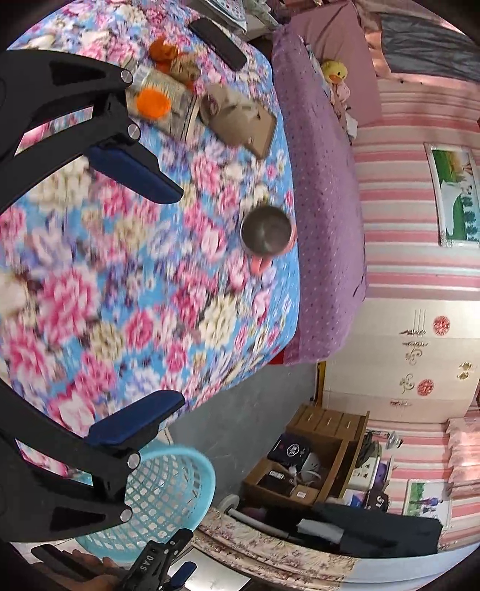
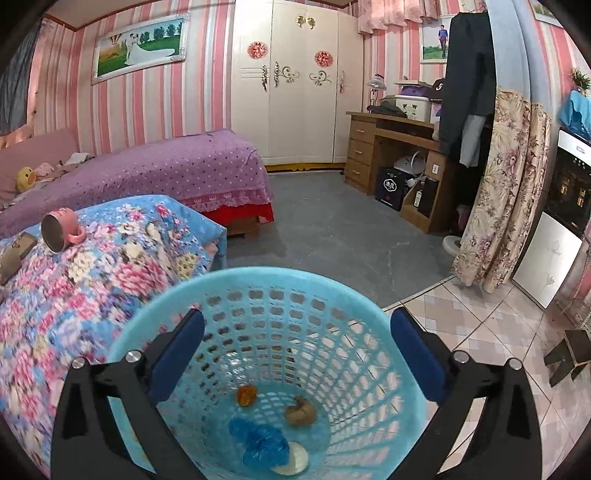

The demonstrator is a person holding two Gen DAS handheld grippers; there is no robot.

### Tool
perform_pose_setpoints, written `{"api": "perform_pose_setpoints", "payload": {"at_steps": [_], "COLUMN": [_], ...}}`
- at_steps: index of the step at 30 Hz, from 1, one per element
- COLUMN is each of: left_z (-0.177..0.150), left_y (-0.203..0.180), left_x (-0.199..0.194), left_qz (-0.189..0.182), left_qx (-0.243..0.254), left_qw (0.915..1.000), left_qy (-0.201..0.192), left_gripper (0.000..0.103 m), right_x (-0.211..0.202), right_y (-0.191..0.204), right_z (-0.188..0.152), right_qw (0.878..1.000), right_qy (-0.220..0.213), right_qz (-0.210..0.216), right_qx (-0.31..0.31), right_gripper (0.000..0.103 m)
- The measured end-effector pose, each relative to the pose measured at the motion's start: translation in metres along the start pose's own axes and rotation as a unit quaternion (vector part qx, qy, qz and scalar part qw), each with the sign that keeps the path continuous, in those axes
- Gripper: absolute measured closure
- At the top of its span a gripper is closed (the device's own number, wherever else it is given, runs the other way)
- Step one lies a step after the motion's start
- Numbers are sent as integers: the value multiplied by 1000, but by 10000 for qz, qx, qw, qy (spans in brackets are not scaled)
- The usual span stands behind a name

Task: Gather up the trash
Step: 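Move the left tool back over the orange peels on the bed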

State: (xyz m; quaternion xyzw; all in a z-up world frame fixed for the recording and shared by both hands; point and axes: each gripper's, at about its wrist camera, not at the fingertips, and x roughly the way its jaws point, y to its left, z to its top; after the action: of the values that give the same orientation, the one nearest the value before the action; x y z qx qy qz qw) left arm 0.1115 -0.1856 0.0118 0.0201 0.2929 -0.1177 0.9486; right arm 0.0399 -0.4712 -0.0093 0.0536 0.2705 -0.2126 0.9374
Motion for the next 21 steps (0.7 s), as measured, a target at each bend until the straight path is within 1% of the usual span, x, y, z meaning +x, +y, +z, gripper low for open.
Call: {"api": "perform_pose_setpoints", "payload": {"at_steps": [3,7,10,14,17,21], "left_z": [1,0,-5,-13,-19,-24], "left_y": [26,67,102,144,178,221], "left_x": [-4,-7,-7,-9,-8,-3], "left_qz": [99,366,668,983,1023,1176], "left_qx": [-85,-93,-39,-91,-276,-463], "left_qw": [9999,9993,9978,9951,9943,9917], "left_qy": [3,4,16,-16,101,237], "left_gripper": [6,5,5,5,6,6], "right_x": [-3,-6,-6,-4,-4,-3], "right_y": [21,62,93,128,150,179], "right_z": [6,12,13,13,13,11], "right_qw": [9999,9992,9983,9974,9964,9940], "right_qy": [-37,-84,-84,-38,-7,31], "right_qz": [126,358,488,628,829,1088], "right_qx": [13,-130,-322,-358,-195,-101], "right_gripper": [5,4,5,5,5,5]}}
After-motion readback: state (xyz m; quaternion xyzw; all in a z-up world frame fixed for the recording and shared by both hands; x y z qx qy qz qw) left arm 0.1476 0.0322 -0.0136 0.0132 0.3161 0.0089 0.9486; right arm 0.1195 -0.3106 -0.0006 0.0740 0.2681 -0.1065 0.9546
